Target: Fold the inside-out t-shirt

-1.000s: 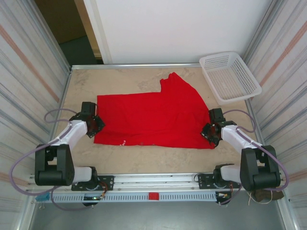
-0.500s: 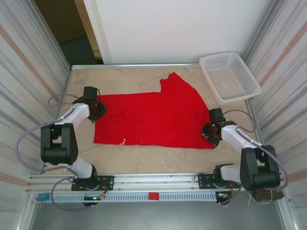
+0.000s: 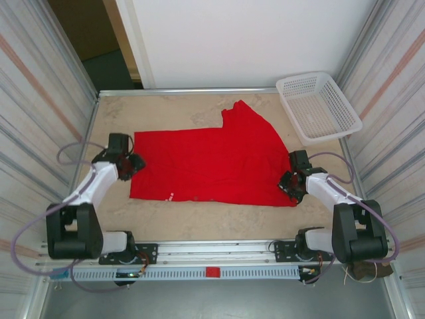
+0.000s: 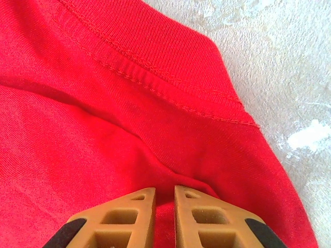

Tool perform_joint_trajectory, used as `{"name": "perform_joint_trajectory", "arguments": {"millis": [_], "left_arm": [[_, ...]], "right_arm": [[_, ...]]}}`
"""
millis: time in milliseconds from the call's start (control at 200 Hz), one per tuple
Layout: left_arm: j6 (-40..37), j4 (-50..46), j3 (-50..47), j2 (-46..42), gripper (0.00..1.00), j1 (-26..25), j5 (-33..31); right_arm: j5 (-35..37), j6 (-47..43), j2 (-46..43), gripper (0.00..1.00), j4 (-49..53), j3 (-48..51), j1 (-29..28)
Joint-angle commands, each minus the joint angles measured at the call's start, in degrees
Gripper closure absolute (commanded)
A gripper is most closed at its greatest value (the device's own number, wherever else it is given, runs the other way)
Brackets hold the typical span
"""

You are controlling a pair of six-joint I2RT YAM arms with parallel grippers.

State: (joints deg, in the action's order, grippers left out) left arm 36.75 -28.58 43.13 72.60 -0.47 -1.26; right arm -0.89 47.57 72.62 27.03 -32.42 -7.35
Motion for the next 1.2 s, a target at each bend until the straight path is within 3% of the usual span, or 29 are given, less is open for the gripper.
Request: {"name": "perform_joint_trajectory", "arguments": {"millis": [0, 180, 301, 361, 631, 777, 902, 1002, 1117, 1192], "left_arm": [[4.0, -2.4, -6.4, -4.2, 0.47, 0.4, 1.1], [7.5, -0.1, -11.3, -4.6, 0.47, 0.4, 1.8], [8.2, 0.9, -12.2, -2.5, 0.60, 0.4, 2.8], [8.8, 0.8, -12.7, -2.5, 0.62, 0.5, 3.1], [13.7, -3.8, -16.5, -11.1, 0.58, 0.3, 2.2], [11.2, -4.3, -13.5, -17.6, 0.52, -0.2, 1.1], [3.5, -1.4, -5.1, -12.6, 0.44, 0.5, 1.4], [-3.0, -1.3, 5.0, -2.7, 0.40, 1.7, 2.6], [-10.1, -0.6, 16.6, 9.7, 0.36, 2.4, 3.3], [-12.7, -2.0, 23.9, 17.8, 0.35, 3.3, 4.7]], "right_arm": [[1.7, 0.4, 0.1, 0.85, 0.8, 0.7, 0.7], [2.5, 0.7, -0.8, 0.84, 1.9, 1.0, 0.9], [4.0, 2.2, -3.0, 0.85, 4.7, 1.4, 1.1], [4.5, 3.7, -4.9, 0.85, 6.7, 2.0, 1.4], [6.6, 12.3, -19.8, 0.84, 17.8, 5.3, 1.5], [3.5, 7.9, -25.8, 0.79, 15.3, 1.8, 1.4], [-2.3, -3.0, -16.5, 0.73, 10.4, -9.9, 1.1], [-4.8, -10.7, -2.5, 0.67, 8.4, -22.1, -1.0], [-7.3, -16.4, 12.9, 0.43, 8.3, -37.4, -2.8], [-8.6, -18.4, 23.0, 0.34, 9.5, -47.6, -3.5]]}}
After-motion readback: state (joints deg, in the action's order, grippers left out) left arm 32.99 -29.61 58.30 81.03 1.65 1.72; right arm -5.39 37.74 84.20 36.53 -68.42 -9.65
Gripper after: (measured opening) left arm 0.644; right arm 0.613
